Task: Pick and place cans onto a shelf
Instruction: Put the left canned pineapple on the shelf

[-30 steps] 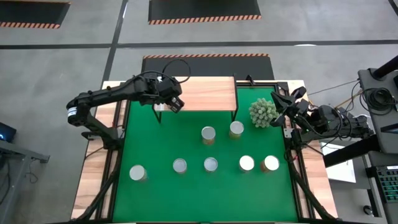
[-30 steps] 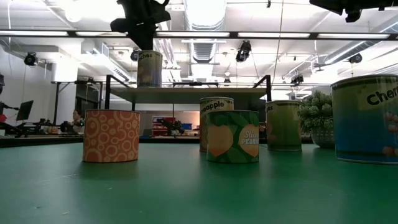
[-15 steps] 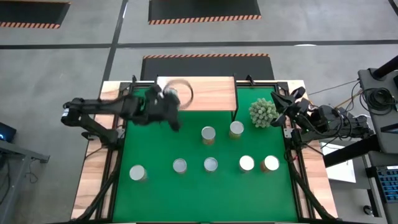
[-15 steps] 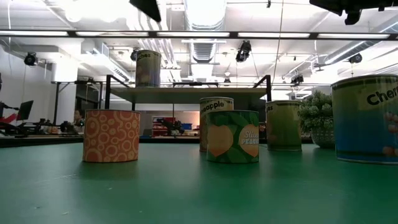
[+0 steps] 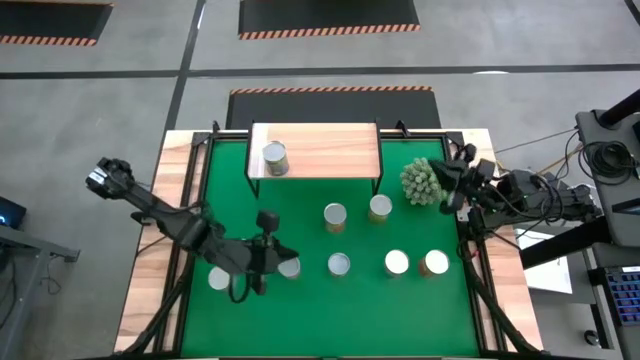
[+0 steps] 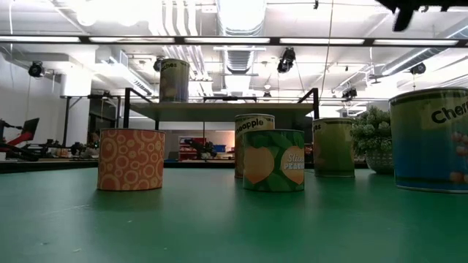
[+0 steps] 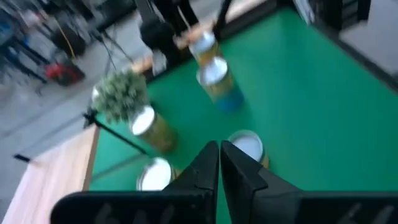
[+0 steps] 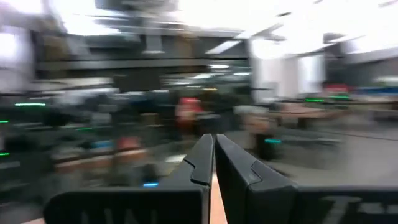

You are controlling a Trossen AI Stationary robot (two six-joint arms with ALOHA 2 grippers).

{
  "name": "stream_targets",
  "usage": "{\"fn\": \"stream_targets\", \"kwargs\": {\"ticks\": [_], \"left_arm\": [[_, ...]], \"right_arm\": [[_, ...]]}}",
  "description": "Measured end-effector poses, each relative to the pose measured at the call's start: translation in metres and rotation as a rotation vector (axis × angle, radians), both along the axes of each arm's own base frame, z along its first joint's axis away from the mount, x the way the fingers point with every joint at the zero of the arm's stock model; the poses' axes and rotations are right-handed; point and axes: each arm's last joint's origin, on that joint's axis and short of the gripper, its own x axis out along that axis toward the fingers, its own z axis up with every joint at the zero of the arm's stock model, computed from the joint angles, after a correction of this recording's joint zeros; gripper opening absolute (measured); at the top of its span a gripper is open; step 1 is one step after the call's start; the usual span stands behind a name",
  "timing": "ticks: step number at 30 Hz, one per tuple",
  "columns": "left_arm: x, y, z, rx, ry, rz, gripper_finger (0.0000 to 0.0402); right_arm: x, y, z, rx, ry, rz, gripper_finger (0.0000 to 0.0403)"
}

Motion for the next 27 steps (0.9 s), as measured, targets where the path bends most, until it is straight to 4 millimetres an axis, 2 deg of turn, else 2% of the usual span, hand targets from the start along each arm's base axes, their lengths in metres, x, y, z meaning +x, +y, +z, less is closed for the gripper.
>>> {"fn": "stream_targets", "kwargs": {"ticks": [2,4,8,12,15,17,21,23,27], "left_arm": [[-0.007,0.005,-0.007,-0.012,-0.073,-0.011,0.0000],[-0.015,0.010,-0.015,-0.006,-0.137,-0.023,0.0000],[-0.034,0.022,-0.021,0.013,-0.301,-0.027,0.0000],[-0.053,0.036,-0.020,0.026,-0.416,0.115,0.0000],[-0.066,0.047,-0.019,0.027,-0.446,0.256,0.0000],[-0.072,0.052,-0.017,0.013,-0.466,0.303,0.0000],[-0.081,0.057,-0.015,-0.015,-0.489,0.321,0.0000],[-0.083,0.058,-0.014,-0.022,-0.496,0.322,0.0000],[-0.086,0.060,-0.013,-0.027,-0.501,0.324,0.0000]], "right_arm": [[0.009,0.004,0.001,0.004,-0.019,0.114,0.0009],[0.029,0.007,-0.005,0.018,0.019,0.184,0.0009],[0.059,0.012,-0.016,0.039,0.060,0.211,0.0009],[0.080,0.013,-0.020,0.048,0.090,0.190,0.0009],[0.098,0.015,-0.024,0.064,0.183,0.178,0.0009],[0.109,0.016,-0.014,0.078,0.176,0.179,0.0009],[0.134,0.018,-0.010,0.117,0.306,0.173,0.0009],[0.146,0.019,-0.013,0.145,0.425,0.171,0.0009],[0.167,0.022,-0.004,0.214,0.608,0.153,0.0009]]}}
